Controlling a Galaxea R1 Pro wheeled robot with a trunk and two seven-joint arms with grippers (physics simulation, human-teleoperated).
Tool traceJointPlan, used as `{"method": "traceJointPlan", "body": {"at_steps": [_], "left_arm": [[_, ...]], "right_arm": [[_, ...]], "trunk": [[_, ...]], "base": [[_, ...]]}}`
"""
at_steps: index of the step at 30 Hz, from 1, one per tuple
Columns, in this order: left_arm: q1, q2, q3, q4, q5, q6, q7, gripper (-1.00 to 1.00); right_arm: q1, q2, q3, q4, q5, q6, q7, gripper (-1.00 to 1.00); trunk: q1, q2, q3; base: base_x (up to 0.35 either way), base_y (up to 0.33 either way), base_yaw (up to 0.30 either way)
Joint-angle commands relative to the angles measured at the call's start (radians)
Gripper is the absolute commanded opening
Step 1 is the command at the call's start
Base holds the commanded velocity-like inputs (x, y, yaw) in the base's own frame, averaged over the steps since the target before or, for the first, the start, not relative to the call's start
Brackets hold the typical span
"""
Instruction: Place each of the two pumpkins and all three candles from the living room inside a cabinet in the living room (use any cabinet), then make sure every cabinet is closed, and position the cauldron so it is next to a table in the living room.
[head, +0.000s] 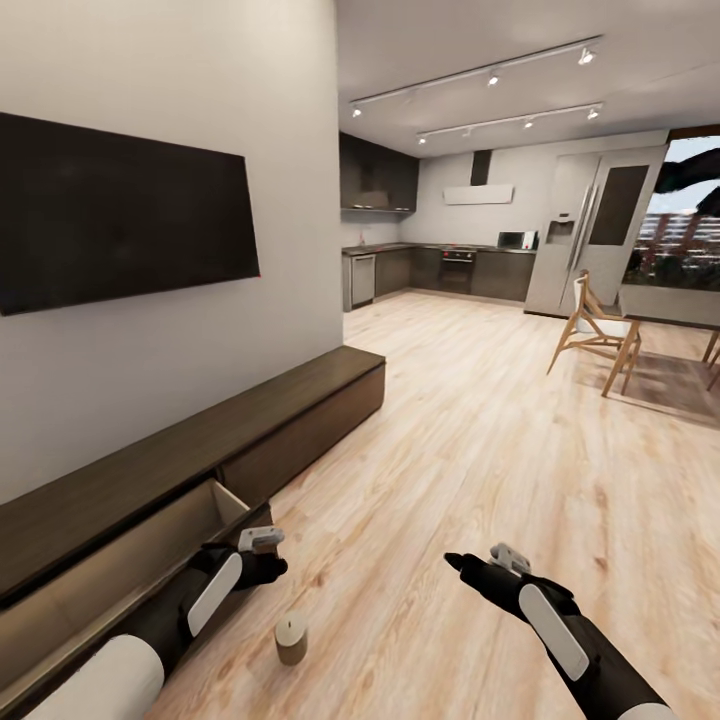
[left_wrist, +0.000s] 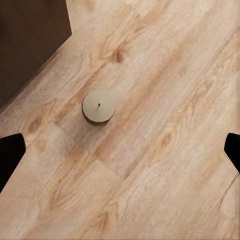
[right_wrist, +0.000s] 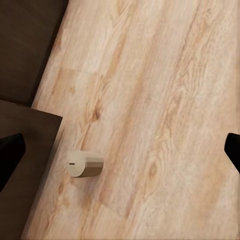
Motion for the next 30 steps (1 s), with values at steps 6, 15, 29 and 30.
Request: {"method": "traceJointPlan", "body": {"at_steps": [6,15,29,30], "left_arm": [[0.0,0.002,-0.005,-0.001,0.012,0.001,0.009,1.0],[0.002,0.002,-0.005,0.0,0.014,-0.004,0.009,1.0],[0.002,0.001,-0.006,0.0,0.011,-0.034,0.009,1.0],[0.002,0.001,-0.006,0.0,0.011,-0.034,0.009,1.0]], "right_arm": [[0.0,-0.001,0.004,-0.001,-0.01,0.0,-0.01,1.0],[0.0,0.001,0.006,0.017,-0.012,-0.001,-0.01,1.0],[0.0,0.002,0.007,0.054,-0.013,-0.096,-0.008,1.0],[0.001,0.002,0.007,0.055,-0.013,-0.097,-0.007,1.0]], "trunk": [[0.0,-0.001,-0.001],[0.0,-0.001,-0.001],[0.0,-0.001,-0.001],[0.0,-0.001,-0.001]], "base": [[0.129,-0.186,0.0],[0.048,-0.038,0.0],[0.002,-0.001,0.0],[0.0,0.0,0.0]]}}
